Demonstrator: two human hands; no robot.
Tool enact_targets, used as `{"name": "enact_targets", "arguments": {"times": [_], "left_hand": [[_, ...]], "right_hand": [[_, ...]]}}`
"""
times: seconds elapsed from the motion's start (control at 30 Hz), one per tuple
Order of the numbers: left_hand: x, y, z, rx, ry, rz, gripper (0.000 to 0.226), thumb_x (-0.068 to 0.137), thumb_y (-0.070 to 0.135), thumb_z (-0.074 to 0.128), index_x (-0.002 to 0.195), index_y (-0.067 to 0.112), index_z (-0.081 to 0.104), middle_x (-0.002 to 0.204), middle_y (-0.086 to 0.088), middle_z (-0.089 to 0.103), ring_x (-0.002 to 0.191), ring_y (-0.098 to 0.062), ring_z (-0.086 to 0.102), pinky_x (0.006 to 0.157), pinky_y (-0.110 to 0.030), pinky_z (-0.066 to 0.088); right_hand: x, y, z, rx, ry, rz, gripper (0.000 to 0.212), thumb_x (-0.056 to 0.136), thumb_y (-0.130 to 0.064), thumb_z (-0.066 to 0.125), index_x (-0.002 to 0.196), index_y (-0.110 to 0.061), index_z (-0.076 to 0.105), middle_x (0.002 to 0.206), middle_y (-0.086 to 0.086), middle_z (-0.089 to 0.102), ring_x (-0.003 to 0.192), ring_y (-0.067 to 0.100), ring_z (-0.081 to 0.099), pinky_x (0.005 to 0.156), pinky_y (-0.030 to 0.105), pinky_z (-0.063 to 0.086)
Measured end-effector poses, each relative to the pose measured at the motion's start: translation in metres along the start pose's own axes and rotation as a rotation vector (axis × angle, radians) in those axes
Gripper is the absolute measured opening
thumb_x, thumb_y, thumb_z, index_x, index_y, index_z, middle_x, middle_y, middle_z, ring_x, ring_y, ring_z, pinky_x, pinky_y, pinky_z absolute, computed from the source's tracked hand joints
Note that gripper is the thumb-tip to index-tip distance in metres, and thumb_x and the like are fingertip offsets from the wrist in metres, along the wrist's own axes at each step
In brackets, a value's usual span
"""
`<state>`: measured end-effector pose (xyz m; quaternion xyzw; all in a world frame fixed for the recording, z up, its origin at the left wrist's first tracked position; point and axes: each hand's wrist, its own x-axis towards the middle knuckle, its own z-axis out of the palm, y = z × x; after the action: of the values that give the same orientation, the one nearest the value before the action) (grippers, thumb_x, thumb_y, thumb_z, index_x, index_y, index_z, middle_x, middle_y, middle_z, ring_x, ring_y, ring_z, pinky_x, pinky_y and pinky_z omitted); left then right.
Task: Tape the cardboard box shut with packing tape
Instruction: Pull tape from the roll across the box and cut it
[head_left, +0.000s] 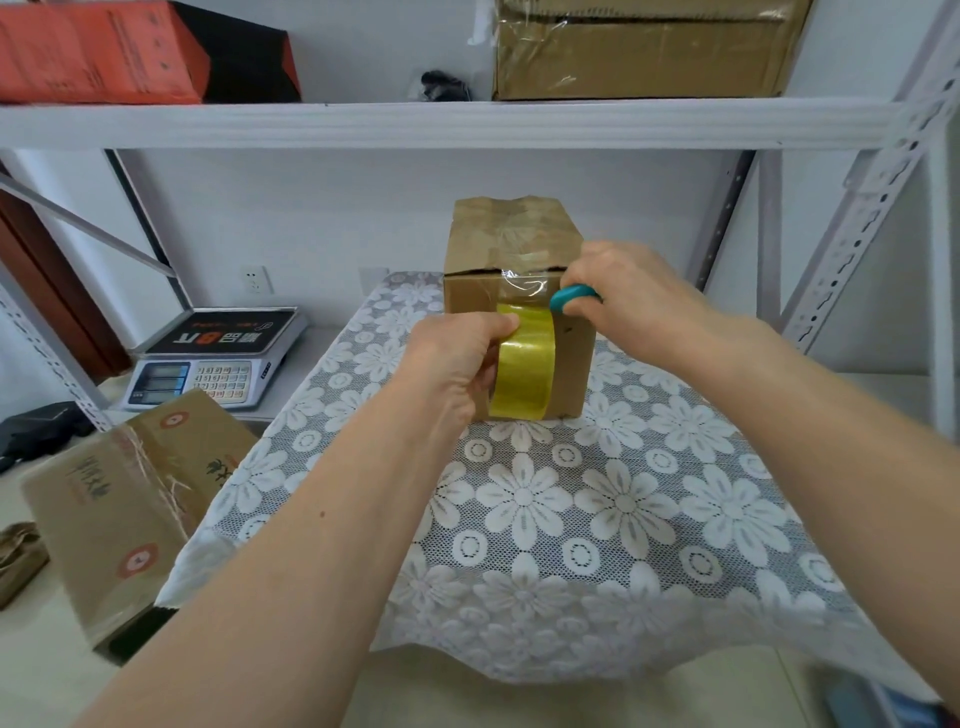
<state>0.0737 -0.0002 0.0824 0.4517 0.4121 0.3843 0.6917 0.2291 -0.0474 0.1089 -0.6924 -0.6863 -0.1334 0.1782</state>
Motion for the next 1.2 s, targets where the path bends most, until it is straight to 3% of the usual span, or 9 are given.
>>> {"name": "enact_targets", "arguments": {"times": [0.13, 0.33, 0.43, 0.5, 0.6, 0.77, 0.9, 1.1, 1.2], "left_hand": [[-0.002, -0.004, -0.006, 0.244, -0.017, 0.106, 0.006, 0.078, 0.007, 0.07, 0.079, 0.012, 0.067, 0.087, -0.01, 0.069, 0.074, -0.022, 0.065, 0.071, -0.033, 0.056], [-0.005, -0.033, -0.003, 1.453, -0.072, 0.548, 0.022, 0.082, 0.017, 0.056, 0.06, 0.015, 0.052, 0.069, -0.001, 0.055, 0.07, -0.027, 0.054, 0.059, -0.028, 0.039], [-0.005, -0.057, -0.003, 1.722, -0.076, 0.632, 0.01, 0.086, 0.014, 0.053, 0.084, 0.018, 0.062, 0.09, -0.005, 0.066, 0.082, -0.029, 0.061, 0.061, -0.031, 0.037], [-0.003, -0.069, -0.006, 1.826, -0.116, 0.634, 0.015, 0.087, 0.014, 0.051, 0.098, 0.014, 0.061, 0.1, -0.006, 0.067, 0.093, -0.028, 0.063, 0.065, -0.031, 0.036], [0.003, -0.075, -0.011, 1.829, -0.131, 0.587, 0.017, 0.083, 0.014, 0.054, 0.099, 0.016, 0.057, 0.099, -0.004, 0.065, 0.095, -0.026, 0.062, 0.069, -0.03, 0.036], [0.009, -0.082, -0.015, 1.695, -0.089, 0.474, 0.023, 0.075, 0.035, 0.064, 0.083, 0.018, 0.049, 0.083, 0.0, 0.058, 0.08, -0.022, 0.057, 0.063, -0.028, 0.035], [0.011, -0.089, -0.015, 1.676, 0.003, 0.533, 0.03, 0.078, 0.047, 0.061, 0.081, 0.02, 0.049, 0.077, 0.003, 0.054, 0.075, -0.02, 0.054, 0.064, -0.028, 0.035], [0.012, -0.088, -0.01, 1.621, 0.081, 0.552, 0.033, 0.082, 0.049, 0.058, 0.074, 0.019, 0.049, 0.074, 0.003, 0.052, 0.079, -0.022, 0.061, 0.061, -0.027, 0.036], [0.011, -0.083, -0.009, 1.553, 0.107, 0.531, 0.038, 0.079, 0.055, 0.058, 0.075, 0.017, 0.053, 0.08, 0.001, 0.062, 0.083, -0.022, 0.063, 0.065, -0.028, 0.043]], "right_hand": [[-0.012, 0.011, 0.01, 0.045, -0.002, 0.079, 0.022, 0.09, -0.022, 0.059, 0.106, -0.008, 0.067, 0.099, 0.009, 0.058, 0.091, 0.025, 0.053, 0.075, 0.032, 0.038], [-0.022, 0.014, 0.022, 0.189, 0.051, 0.289, 0.016, 0.093, -0.019, 0.053, 0.105, -0.011, 0.059, 0.096, 0.005, 0.058, 0.078, 0.017, 0.047, 0.057, 0.024, 0.03], [-0.033, 0.018, 0.04, 0.321, -0.039, 0.361, 0.013, 0.093, -0.013, 0.05, 0.106, -0.014, 0.054, 0.1, 0.007, 0.059, 0.08, 0.019, 0.054, 0.057, 0.025, 0.038], [-0.039, 0.018, 0.051, 0.397, -0.098, 0.389, 0.012, 0.093, -0.012, 0.049, 0.103, -0.017, 0.052, 0.105, 0.007, 0.058, 0.089, 0.023, 0.06, 0.07, 0.034, 0.051], [-0.045, 0.018, 0.061, 0.498, -0.171, 0.432, 0.019, 0.095, -0.009, 0.045, 0.109, -0.018, 0.053, 0.11, 0.006, 0.055, 0.093, 0.022, 0.062, 0.083, 0.04, 0.053], [-0.049, 0.014, 0.079, 0.512, -0.223, 0.495, 0.015, 0.095, -0.017, 0.047, 0.109, -0.019, 0.054, 0.101, 0.001, 0.053, 0.082, 0.013, 0.053, 0.065, 0.027, 0.044], [-0.054, 0.01, 0.095, 0.526, -0.235, 0.518, 0.012, 0.094, -0.02, 0.052, 0.105, -0.018, 0.056, 0.1, 0.0, 0.054, 0.095, 0.017, 0.054, 0.077, 0.03, 0.043], [-0.057, 0.007, 0.104, 0.541, -0.23, 0.515, 0.013, 0.089, -0.017, 0.06, 0.102, -0.014, 0.061, 0.092, 0.001, 0.062, 0.086, 0.015, 0.058, 0.074, 0.027, 0.045], [-0.053, 0.005, 0.094, 0.514, -0.17, 0.488, 0.008, 0.091, -0.017, 0.058, 0.099, -0.015, 0.061, 0.09, -0.003, 0.06, 0.072, 0.002, 0.057, 0.069, 0.022, 0.046]]}}
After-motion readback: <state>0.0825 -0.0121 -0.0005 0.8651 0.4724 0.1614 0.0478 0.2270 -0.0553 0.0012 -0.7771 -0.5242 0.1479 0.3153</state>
